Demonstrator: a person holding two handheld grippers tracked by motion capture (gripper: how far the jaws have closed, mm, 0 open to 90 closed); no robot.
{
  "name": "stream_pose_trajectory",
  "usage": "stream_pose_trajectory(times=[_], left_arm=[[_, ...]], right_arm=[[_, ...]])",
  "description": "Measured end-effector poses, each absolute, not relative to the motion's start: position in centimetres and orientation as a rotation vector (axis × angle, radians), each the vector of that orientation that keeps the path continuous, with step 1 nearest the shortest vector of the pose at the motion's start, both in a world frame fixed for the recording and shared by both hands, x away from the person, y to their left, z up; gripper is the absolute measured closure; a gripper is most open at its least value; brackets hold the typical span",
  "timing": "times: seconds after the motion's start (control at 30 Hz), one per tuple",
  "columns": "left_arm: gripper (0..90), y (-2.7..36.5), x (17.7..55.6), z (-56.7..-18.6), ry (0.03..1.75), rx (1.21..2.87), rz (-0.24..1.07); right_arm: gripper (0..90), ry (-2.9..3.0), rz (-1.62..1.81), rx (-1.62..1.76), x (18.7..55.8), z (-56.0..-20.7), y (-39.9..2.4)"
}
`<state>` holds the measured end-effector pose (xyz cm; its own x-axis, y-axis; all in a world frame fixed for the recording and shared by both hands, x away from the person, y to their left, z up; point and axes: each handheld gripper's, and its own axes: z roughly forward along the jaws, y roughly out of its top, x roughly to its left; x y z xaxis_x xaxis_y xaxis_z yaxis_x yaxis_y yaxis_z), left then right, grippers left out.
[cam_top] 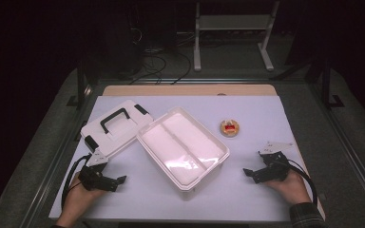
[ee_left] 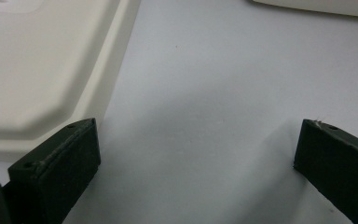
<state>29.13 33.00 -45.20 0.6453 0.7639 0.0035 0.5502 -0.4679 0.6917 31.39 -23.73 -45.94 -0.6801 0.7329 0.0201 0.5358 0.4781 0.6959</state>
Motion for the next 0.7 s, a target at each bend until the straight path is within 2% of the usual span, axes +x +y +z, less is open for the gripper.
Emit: stream_pose_trajectory(times=[0.07, 0.17, 0.27, 0.33, 0.37, 0.43, 0.47, 0.5, 0.53, 0.57, 0.7], left_arm=[[2.3, 33.2, 29.1, -45.1, 1.008, 2.192, 0.415], [17.8, 33.5, 28.9, -44.8, 1.01, 2.179, 0.42], [30.8, 33.8, 28.7, -44.1, 0.99, 2.184, 0.4], [44.2, 33.7, 28.6, -43.6, 0.967, 2.173, 0.39], [49.2, 33.7, 28.6, -43.4, 0.962, 2.162, 0.389], [63.0, 33.5, 28.7, -42.6, 0.968, 2.153, 0.369], [73.1, 33.4, 28.7, -42.4, 0.965, 2.155, 0.363], [78.3, 33.2, 28.8, -42.1, 0.959, 2.148, 0.351], [85.3, 33.2, 28.8, -42.1, 0.959, 2.148, 0.351], [89.3, 33.1, 29.0, -41.7, 0.947, 2.146, 0.331], [89.6, 32.7, 29.8, -41.1, 0.928, 2.149, 0.272]], right_arm=[[4.9, 2.445, 1.003, 1.085, 31.3, -45.9, -23.7], [11.3, 2.439, 0.986, 1.101, 31.1, -45.7, -23.6], [32.8, 2.471, 0.964, 1.067, 30.6, -44.9, -23.4], [47.1, 2.484, 0.925, 1.044, 30.2, -44.5, -23.0], [52.1, 2.491, 0.922, 1.034, 30.0, -44.3, -22.9], [62.2, 2.514, 0.934, 1.027, 29.7, -43.8, -22.6], [69.8, 2.532, 0.94, 1.032, 29.6, -43.6, -22.5], [75.0, 2.538, 0.945, 1.04, 29.4, -43.4, -22.3], [75.0, 2.538, 0.945, 1.04, 29.4, -43.4, -22.3], [88.0, 2.558, 0.987, 1.034, 29.0, -42.9, -22.0], [89.7, 2.597, 1.076, 1.017, 28.3, -42.2, -21.5]])
